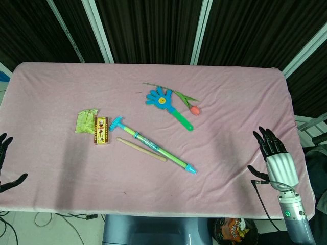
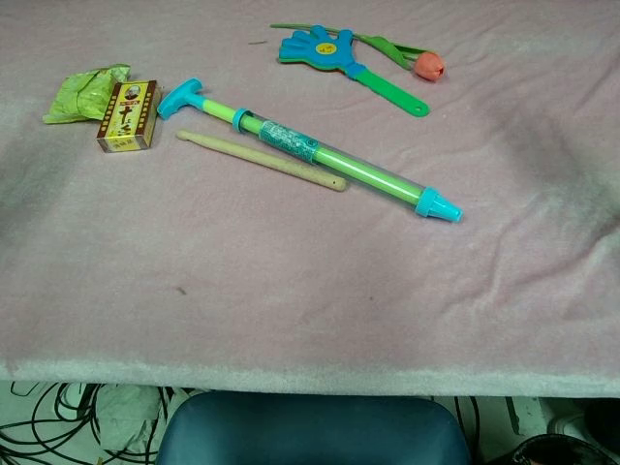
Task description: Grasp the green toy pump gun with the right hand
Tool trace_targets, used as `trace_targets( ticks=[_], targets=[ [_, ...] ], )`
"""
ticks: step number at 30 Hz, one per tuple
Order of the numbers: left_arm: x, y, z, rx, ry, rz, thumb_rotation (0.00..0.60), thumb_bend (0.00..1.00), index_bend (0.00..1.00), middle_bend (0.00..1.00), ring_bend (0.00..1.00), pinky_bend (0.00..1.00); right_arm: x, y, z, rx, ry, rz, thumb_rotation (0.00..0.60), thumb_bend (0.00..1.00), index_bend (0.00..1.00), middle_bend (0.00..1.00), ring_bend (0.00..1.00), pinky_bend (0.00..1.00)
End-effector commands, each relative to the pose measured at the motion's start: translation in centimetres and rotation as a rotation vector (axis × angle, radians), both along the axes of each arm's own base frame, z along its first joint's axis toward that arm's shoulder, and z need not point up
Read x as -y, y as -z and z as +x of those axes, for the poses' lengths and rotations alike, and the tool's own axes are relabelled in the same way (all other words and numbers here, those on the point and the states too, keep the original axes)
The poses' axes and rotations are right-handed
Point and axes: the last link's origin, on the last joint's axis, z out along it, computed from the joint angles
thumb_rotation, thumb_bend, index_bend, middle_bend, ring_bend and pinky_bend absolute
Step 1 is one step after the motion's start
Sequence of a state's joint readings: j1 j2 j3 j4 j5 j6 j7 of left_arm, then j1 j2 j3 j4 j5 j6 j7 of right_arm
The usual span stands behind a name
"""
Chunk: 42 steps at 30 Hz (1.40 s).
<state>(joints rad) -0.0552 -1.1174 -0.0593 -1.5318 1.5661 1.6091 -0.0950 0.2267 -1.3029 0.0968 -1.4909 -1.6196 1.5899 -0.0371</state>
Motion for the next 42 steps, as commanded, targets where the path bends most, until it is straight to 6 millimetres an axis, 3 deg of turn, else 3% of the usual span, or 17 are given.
trace_targets(
  ticks=[1, 21, 24, 27, 36, 42],
  targets=[
    [0.0, 0.0, 0.0, 0.003, -0.001, -0.002, 0.6, 0.0, 0.0, 0.0, 0.0, 0.0, 0.0, 0.1, 0.0, -0.001, 0.0, 0.002, 0.6, 0.17, 0.0, 0.0, 0.0, 0.22],
    [0.2, -0.1, 0.0, 0.004, 0.001, 0.007, 0.6, 0.0, 0.0, 0.0, 0.0, 0.0, -0.1, 0.7, 1.6, 0.062, -0.001, 0.057, 0.6, 0.16, 0.0, 0.0, 0.0, 0.22],
    [0.2, -0.1, 0.0, 0.004, -0.001, 0.007, 0.6, 0.0, 0.0, 0.0, 0.0, 0.0, 0.2, 1.3, 2.9, 0.115, -0.007, 0.094, 0.6, 0.16, 0.01, 0.02, 0.0, 0.22],
    [0.2, -0.1, 0.1, 0.008, -0.003, 0.005, 0.6, 0.0, 0.0, 0.0, 0.0, 0.0, 0.7, 2.4, 5.0, 0.147, -0.02, 0.148, 0.6, 0.16, 0.11, 0.08, 0.02, 0.22],
    [0.1, -0.2, 0.0, 0.012, -0.008, 0.007, 0.6, 0.0, 0.0, 0.0, 0.0, 0.0, 2.5, 7.3, 11.9, 0.193, -0.035, 0.338, 0.6, 0.16, 0.2, 0.16, 0.07, 0.22],
    [0.0, -0.2, -0.1, 0.019, -0.011, 0.004, 0.6, 0.0, 0.0, 0.0, 0.0, 0.0, 3.6, 10.5, 15.0, 0.19, -0.009, 0.398, 0.6, 0.17, 0.28, 0.19, 0.07, 0.22]
  ],
)
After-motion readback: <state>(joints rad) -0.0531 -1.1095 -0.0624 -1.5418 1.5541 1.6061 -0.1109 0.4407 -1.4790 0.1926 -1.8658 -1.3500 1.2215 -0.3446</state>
